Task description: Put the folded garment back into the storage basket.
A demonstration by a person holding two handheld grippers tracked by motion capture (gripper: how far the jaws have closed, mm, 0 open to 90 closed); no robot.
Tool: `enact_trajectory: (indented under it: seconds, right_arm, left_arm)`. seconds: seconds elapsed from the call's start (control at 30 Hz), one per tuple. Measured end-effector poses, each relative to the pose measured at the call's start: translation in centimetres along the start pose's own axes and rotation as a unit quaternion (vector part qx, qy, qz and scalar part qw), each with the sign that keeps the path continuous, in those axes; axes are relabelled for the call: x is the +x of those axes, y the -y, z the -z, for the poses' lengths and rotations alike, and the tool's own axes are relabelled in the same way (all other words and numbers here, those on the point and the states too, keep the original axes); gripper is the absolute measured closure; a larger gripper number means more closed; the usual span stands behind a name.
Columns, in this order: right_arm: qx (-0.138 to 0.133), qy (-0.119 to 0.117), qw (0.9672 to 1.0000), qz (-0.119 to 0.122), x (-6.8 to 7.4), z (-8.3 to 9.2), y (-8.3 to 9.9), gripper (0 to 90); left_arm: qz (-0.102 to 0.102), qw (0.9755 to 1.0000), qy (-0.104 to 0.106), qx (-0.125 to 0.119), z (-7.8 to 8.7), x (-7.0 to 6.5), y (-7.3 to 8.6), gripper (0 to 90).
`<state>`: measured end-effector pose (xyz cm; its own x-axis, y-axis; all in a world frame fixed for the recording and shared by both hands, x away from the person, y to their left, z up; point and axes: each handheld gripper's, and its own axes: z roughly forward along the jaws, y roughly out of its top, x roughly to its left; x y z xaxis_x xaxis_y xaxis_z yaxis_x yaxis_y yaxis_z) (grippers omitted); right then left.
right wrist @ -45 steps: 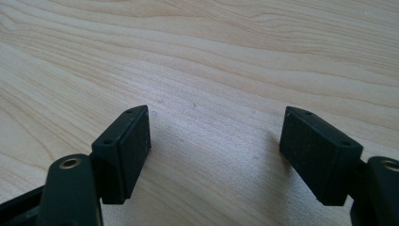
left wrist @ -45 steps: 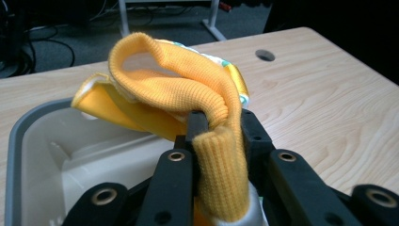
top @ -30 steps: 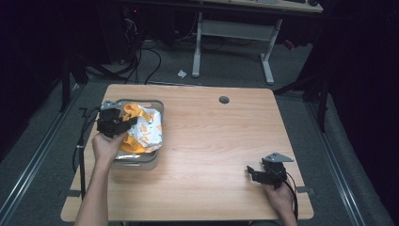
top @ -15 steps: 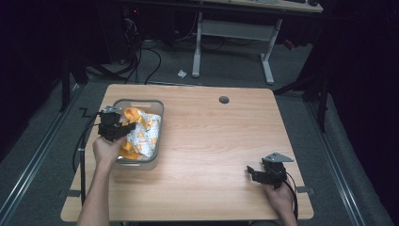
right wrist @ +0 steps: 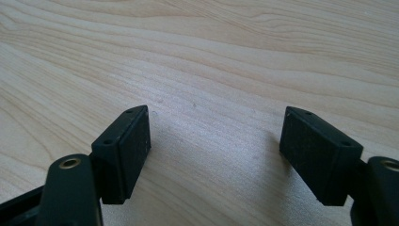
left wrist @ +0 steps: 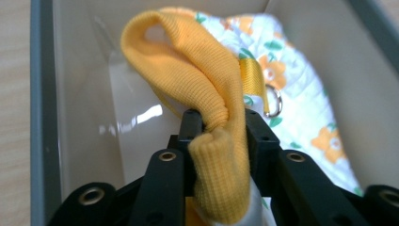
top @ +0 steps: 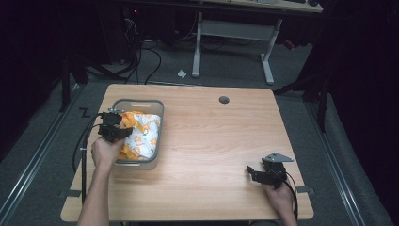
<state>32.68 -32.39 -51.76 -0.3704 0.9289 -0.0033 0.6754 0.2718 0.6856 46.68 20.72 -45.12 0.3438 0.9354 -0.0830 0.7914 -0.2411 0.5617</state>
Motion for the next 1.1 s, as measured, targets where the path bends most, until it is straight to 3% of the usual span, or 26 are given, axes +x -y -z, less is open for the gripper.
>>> enact_trajectory:
  seconds: [0.23,0.5,0.6,0.67,0.8,1.1]
  right_arm:
    - [0.000,0.000,1.0000,0.000,0.0,0.0,0.0,25.4]
    - [0.000,0.000,1.0000,0.000,0.0,0.0,0.0,25.5]
    - [0.000,0.000,1.0000,0.001,0.0,0.0,0.0,25.4]
    - [0.000,0.000,1.0000,0.001,0.0,0.0,0.0,25.5]
    - [0.000,0.000,1.0000,0.001,0.0,0.0,0.0,25.5]
    - [0.000,0.000,1.0000,0.001,0.0,0.0,0.0,25.4]
  left_arm:
    - [0.009,0.9999,-0.014,-0.002,0.3,-0.1,0.1,52.9]
    - [0.016,0.9988,-0.016,-0.045,2.0,-0.5,0.1,40.2]
    - [0.013,0.9972,-0.004,-0.074,3.0,-1.1,0.0,38.6]
    - [0.011,0.9968,-0.001,-0.079,3.2,-1.3,0.0,38.3]
    - [-0.001,0.9939,0.021,-0.108,3.9,-2.7,0.0,37.2]
    - [-0.029,0.9887,0.043,-0.140,5.1,-5.3,0.3,36.2]
